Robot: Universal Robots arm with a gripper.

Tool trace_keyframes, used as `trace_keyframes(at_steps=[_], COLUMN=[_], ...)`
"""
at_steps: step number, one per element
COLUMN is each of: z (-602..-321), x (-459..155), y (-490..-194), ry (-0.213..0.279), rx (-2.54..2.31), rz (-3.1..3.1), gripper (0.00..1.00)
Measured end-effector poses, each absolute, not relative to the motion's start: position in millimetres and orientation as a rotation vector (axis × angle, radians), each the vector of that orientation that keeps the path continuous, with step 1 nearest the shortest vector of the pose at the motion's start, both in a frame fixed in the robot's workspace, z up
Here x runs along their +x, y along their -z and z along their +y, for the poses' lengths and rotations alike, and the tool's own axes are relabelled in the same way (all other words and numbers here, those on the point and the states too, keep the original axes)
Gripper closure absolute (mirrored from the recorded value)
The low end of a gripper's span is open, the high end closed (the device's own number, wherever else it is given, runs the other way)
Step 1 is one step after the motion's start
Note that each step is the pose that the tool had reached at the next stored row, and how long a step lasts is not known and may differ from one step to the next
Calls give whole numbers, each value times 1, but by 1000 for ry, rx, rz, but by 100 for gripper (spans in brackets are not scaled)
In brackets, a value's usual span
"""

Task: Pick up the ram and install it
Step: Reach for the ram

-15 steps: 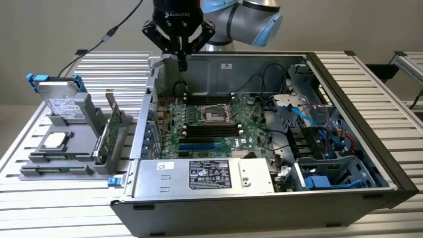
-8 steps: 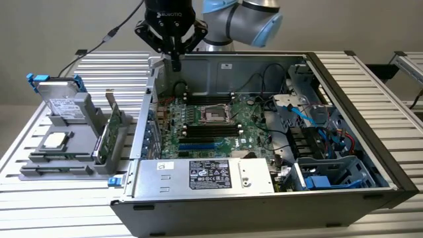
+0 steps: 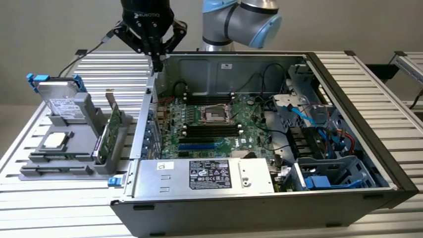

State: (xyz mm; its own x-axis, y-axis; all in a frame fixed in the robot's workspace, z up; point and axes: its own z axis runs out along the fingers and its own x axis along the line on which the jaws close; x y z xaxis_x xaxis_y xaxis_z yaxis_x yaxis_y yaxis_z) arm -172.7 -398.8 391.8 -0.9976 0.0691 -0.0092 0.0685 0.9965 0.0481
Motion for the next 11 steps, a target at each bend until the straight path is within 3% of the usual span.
trace_keyframes(at_steps=[11], z=[-400], x=[-207], y=[-391], ry=[-72], rx=[114], rz=[3216], gripper=[90])
